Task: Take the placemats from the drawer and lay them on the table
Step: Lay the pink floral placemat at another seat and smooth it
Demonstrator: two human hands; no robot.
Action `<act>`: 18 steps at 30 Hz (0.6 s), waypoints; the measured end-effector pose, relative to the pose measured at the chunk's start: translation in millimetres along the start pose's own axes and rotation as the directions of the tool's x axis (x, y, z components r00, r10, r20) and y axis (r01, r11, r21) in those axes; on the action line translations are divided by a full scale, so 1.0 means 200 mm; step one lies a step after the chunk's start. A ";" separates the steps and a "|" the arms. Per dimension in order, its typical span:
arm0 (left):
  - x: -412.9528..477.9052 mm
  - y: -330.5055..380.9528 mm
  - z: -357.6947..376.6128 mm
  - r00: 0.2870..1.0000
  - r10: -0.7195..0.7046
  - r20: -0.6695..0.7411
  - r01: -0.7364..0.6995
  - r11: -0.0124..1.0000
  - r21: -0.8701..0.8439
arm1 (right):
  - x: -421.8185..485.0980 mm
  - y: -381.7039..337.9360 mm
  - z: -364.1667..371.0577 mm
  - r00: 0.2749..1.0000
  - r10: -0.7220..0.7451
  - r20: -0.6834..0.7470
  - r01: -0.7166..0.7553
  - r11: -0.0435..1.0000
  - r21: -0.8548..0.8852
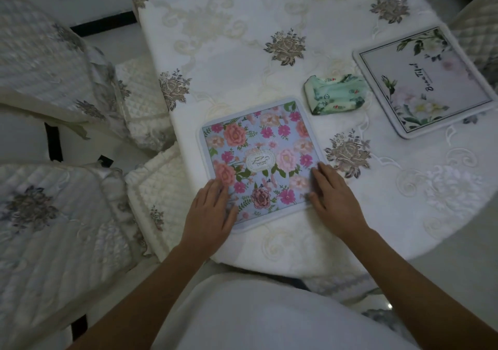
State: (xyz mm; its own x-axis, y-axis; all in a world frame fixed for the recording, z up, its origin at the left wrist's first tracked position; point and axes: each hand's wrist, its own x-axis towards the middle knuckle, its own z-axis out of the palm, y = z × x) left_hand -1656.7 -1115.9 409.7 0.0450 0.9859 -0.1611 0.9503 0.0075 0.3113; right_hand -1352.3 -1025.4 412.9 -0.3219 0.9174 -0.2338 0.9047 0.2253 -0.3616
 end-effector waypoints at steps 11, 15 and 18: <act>-0.15 0.14 -0.09 1.000 0.030 -0.004 -0.030 0.998 0.053 | -0.24 -0.05 -0.05 0.994 0.071 -0.077 -0.062 0.991 0.119; -0.06 0.13 -0.18 0.994 0.106 0.005 -0.106 0.984 0.142 | -0.30 -0.12 -0.07 0.975 0.135 -0.176 -0.114 0.986 0.123; 0.01 0.12 -0.27 0.983 0.183 -0.009 -0.177 0.965 0.193 | -0.33 -0.22 -0.07 0.948 0.184 -0.259 -0.168 0.982 0.084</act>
State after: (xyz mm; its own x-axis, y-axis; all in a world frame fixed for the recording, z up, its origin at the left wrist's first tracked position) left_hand -1650.9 -1104.8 466.3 0.2150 0.9722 -0.0932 0.9685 -0.1999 0.1487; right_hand -1367.6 -1091.7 456.8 -0.0664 0.9963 -0.0546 0.9194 0.0398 -0.3914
